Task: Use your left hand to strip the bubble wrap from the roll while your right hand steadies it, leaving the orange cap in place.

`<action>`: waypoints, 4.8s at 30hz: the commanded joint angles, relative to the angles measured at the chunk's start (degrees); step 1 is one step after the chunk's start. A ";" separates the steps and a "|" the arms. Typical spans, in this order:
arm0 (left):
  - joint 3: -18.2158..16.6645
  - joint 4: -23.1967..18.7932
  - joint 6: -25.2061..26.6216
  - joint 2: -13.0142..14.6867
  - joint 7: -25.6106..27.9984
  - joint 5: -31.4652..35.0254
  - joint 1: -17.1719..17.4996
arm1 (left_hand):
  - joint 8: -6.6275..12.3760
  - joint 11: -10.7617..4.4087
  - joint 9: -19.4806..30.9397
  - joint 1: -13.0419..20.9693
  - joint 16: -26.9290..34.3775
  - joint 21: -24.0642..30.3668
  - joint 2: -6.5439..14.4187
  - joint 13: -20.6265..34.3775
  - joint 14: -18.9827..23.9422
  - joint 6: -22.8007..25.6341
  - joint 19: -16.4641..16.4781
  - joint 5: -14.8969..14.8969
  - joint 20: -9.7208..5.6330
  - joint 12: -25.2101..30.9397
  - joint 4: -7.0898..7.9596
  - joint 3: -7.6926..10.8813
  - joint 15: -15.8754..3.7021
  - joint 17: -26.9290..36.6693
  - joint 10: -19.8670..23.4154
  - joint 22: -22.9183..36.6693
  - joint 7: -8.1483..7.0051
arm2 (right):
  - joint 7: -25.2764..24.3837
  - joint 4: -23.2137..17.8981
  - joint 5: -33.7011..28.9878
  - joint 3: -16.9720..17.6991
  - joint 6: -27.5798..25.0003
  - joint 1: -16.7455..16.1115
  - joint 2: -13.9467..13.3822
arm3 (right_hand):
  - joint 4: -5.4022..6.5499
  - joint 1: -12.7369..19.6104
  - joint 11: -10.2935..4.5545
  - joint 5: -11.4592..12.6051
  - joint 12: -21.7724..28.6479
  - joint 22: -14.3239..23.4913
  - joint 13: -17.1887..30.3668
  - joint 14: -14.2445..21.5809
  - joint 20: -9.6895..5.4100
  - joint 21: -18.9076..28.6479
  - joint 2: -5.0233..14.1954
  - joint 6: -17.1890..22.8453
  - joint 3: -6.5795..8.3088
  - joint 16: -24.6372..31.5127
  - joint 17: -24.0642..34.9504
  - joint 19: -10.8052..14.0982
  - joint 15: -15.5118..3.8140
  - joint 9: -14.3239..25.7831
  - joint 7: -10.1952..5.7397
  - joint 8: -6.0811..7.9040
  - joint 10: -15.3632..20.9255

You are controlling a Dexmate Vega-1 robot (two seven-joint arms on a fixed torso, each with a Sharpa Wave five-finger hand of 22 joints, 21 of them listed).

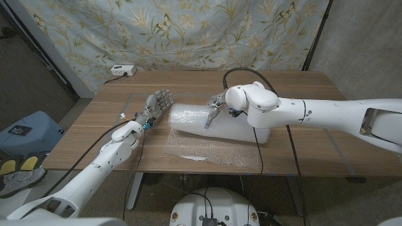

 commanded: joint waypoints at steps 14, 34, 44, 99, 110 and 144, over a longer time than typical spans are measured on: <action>-0.05 0.23 1.27 -0.01 -0.11 -0.40 -0.67 | -0.03 0.18 0.23 -0.10 -0.08 -0.39 -0.32 0.38 0.61 0.53 0.57 0.43 0.18 0.22 0.01 0.51 0.20 0.13 0.71 0.12 -0.07 | 3.88 -2.51 4.02 16.69 4.55 -9.15 -2.71 | -0.01 0.65 0.34 -0.20 -0.19 0.30 -0.56 2.42 -1.77 0.20 1.44 2.01 -0.39 -0.48 0.33 1.76 -7.29 0.17 0.84 0.43 2.09; -0.73 -10.11 3.48 0.39 7.40 -0.58 1.87 | 0.53 -0.43 0.14 3.80 0.06 -0.93 -2.29 0.34 3.89 3.92 3.59 1.55 0.49 0.57 -6.25 1.11 -0.44 -0.16 3.86 -0.02 -0.71 | -0.58 -2.36 15.62 28.23 9.84 -15.28 -6.46 | -0.10 1.49 1.17 -0.52 0.49 0.41 -0.48 4.60 -0.90 0.37 2.20 3.64 -0.58 -0.11 1.23 2.85 -6.62 0.24 1.64 0.56 4.11; 0.03 -14.04 5.37 -0.12 10.64 -0.94 1.96 | 0.31 -0.50 0.16 4.86 0.05 -1.25 -2.89 0.35 4.73 4.02 4.03 1.76 0.61 0.43 -7.88 0.95 -0.63 -0.14 4.18 -0.01 -0.57 | 0.34 0.69 21.36 32.88 14.34 -15.75 -8.61 | -0.15 1.78 1.19 -0.70 0.91 0.46 -0.41 5.86 -0.75 0.62 2.34 4.89 -0.73 0.14 1.56 3.67 -6.56 0.28 1.81 0.80 5.14; 4.14 -11.29 12.62 -2.04 7.03 -3.67 -4.03 | -0.68 -0.32 0.22 6.30 -0.58 -3.03 -4.51 0.56 4.00 1.21 3.58 1.87 0.93 -0.93 -9.27 -1.30 0.27 0.06 2.35 0.14 -0.90 | -9.96 4.76 44.99 47.40 16.13 -21.19 -12.99 | -0.30 3.34 2.52 -2.12 2.96 0.74 -0.03 10.95 0.89 1.84 4.22 8.94 -0.92 0.77 3.86 6.82 -5.61 0.67 3.53 0.81 9.17; 4.24 -10.18 12.82 -2.55 5.64 -4.41 -4.26 | -0.61 -0.21 0.23 6.40 -0.51 -3.13 -4.49 0.59 4.17 1.24 3.81 1.88 1.00 -0.86 -9.22 -1.58 0.18 0.08 2.65 0.16 -0.93 | -14.00 4.73 48.11 49.43 14.76 -21.86 -12.52 | -0.25 3.31 2.61 -2.45 3.20 0.78 0.12 11.58 1.07 2.00 4.23 9.28 -1.11 0.69 4.15 7.10 -5.56 0.75 3.66 0.68 9.41; 4.01 -8.17 12.29 -4.17 3.73 -5.91 -4.08 | -0.42 -0.11 0.25 6.85 -0.33 -3.49 -4.11 0.69 4.89 1.51 4.30 1.92 1.02 -0.75 -9.09 -2.28 -0.09 0.12 3.33 0.21 -1.16 | -20.21 8.29 57.57 52.93 13.83 -23.49 -10.43 | -0.46 4.11 3.07 -3.29 4.38 0.88 0.33 14.68 1.38 2.93 4.96 11.12 -1.02 0.95 5.12 8.99 -5.56 1.02 4.50 0.58 11.63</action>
